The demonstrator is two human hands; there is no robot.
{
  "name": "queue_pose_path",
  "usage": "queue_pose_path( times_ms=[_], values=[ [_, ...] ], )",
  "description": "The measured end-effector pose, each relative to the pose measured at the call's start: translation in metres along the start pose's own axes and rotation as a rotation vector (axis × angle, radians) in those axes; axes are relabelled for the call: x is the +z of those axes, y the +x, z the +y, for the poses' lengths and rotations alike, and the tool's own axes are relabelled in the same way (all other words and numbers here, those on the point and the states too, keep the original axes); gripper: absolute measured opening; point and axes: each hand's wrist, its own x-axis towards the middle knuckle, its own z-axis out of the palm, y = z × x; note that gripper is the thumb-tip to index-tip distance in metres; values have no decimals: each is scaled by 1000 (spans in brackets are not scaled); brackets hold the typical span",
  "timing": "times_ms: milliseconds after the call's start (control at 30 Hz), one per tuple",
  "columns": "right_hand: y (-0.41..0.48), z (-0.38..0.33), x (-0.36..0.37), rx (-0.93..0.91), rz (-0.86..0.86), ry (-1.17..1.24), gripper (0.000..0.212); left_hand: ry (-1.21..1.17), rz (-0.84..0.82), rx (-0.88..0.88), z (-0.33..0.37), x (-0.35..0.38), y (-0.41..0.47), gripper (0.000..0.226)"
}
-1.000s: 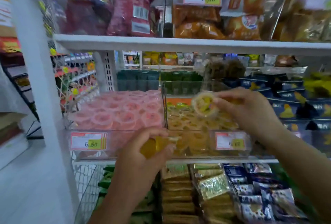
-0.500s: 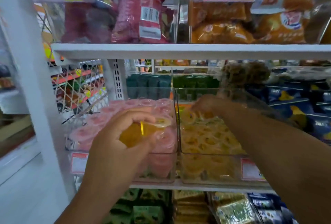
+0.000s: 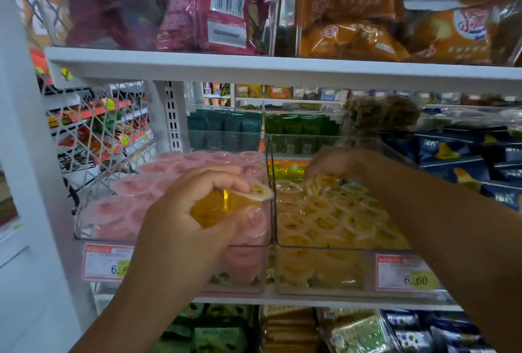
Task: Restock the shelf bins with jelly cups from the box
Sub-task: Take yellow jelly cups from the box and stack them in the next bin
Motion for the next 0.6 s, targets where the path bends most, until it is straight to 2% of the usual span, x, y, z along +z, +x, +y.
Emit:
queue_pose_path(
  times_ms=[133, 267, 400, 500, 600],
  values=[
    [-5, 0, -5, -7, -86, -13, 25, 3, -4, -8, -1, 1, -1, 29],
    [4, 10, -8, 16, -98, 111, 32, 22, -1, -12, -4, 2, 0, 28],
    [7, 18, -11, 21, -146, 173, 17, 0, -5, 5, -2, 2, 0, 28],
    [9, 19, -4, -22, -43, 86, 11, -5, -2, 1, -4, 2, 1, 28],
    [16, 18, 2, -46, 79, -9, 19, 17, 4, 7, -4, 3, 1, 28]
  ],
)
